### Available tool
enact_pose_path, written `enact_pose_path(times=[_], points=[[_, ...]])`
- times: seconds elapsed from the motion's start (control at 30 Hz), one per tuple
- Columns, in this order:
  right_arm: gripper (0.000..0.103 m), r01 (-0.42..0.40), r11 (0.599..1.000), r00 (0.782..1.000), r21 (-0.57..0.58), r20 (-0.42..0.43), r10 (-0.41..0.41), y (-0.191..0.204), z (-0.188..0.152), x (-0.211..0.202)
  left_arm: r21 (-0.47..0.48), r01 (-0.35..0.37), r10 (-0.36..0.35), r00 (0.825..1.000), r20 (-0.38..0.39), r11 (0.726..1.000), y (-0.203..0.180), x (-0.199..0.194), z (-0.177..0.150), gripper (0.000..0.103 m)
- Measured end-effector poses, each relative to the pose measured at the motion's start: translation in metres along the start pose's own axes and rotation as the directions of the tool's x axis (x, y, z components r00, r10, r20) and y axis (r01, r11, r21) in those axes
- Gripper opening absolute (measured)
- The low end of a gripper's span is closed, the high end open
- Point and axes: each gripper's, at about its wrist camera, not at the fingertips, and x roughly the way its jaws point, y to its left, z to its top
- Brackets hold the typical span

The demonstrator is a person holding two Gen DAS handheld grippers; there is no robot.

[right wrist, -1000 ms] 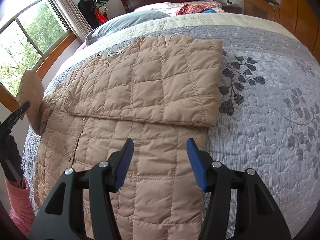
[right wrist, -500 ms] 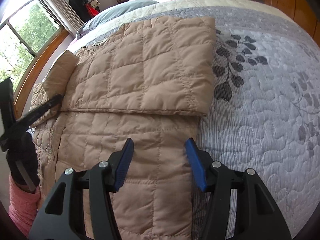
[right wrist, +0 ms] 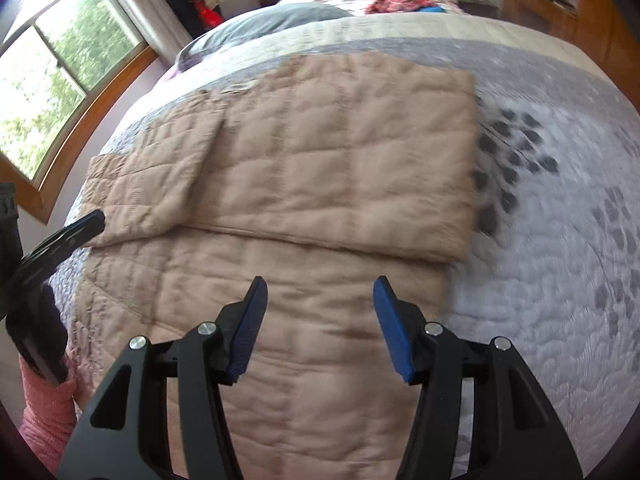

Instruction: Fold large clothes

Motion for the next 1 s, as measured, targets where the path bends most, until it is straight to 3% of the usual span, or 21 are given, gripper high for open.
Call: enact_pose_path(times=[0.03, 0.07, 0.1, 0.23, 0.4, 0.47, 0.57, 0.63, 0.7, 1.0], points=[[0.055, -0.011, 1.000, 1.000, -0.022, -0.010, 0.011, 0.014, 0.010, 0.004, -0.016, -0.107, 0.107, 0.994, -0.022, 0.994, 0.013, 0.004, 0.002, 0.046], [0.055, -0.020, 0.999, 1.000, -0.030, -0.016, 0.019, 0.018, 0.017, 0.006, -0.029, -0.167, 0.166, 0.985, -0.043, 0.985, 0.024, 0.008, 0.003, 0.045], [0.055, -0.042, 0.998, 0.999, -0.039, -0.034, 0.040, 0.031, 0.028, 0.013, -0.043, -0.182, 0.180, 0.982, -0.054, 0.982, 0.030, 0.013, 0.003, 0.045], [0.053, -0.083, 0.995, 0.992, -0.056, -0.097, 0.078, 0.061, 0.058, 0.042, -0.087, -0.179, 0.167, 0.977, -0.132, 0.980, 0.050, 0.039, -0.002, 0.045], [0.051, -0.099, 0.994, 0.982, -0.039, -0.169, 0.091, 0.084, 0.077, 0.080, -0.081, -0.171, 0.161, 0.980, -0.117, 0.982, 0.046, 0.046, -0.009, 0.045], [0.047, -0.106, 0.994, 0.977, -0.021, -0.186, 0.100, 0.089, 0.083, 0.096, -0.083, -0.168, 0.158, 0.981, -0.112, 0.982, 0.047, 0.044, -0.011, 0.045], [0.031, -0.115, 0.993, 0.978, -0.027, -0.175, 0.108, 0.095, 0.087, 0.104, -0.086, -0.160, 0.151, 0.983, -0.105, 0.983, 0.049, 0.040, -0.010, 0.045], [0.015, -0.127, 0.991, 0.978, -0.032, -0.171, 0.120, 0.095, 0.087, 0.103, -0.091, -0.152, 0.143, 0.985, -0.100, 0.984, 0.054, 0.038, -0.009, 0.045], [0.009, -0.141, 0.990, 0.978, -0.031, -0.160, 0.134, 0.093, 0.086, 0.100, -0.102, -0.129, 0.120, 0.989, -0.089, 0.986, 0.053, 0.031, -0.008, 0.045], [0.008, -0.087, 0.996, 0.996, -0.015, -0.004, 0.086, 0.051, 0.083, 0.032, -0.106, -0.135, 0.137, 0.990, 0.013, 0.985, 0.051, 0.000, 0.009, 0.045]])
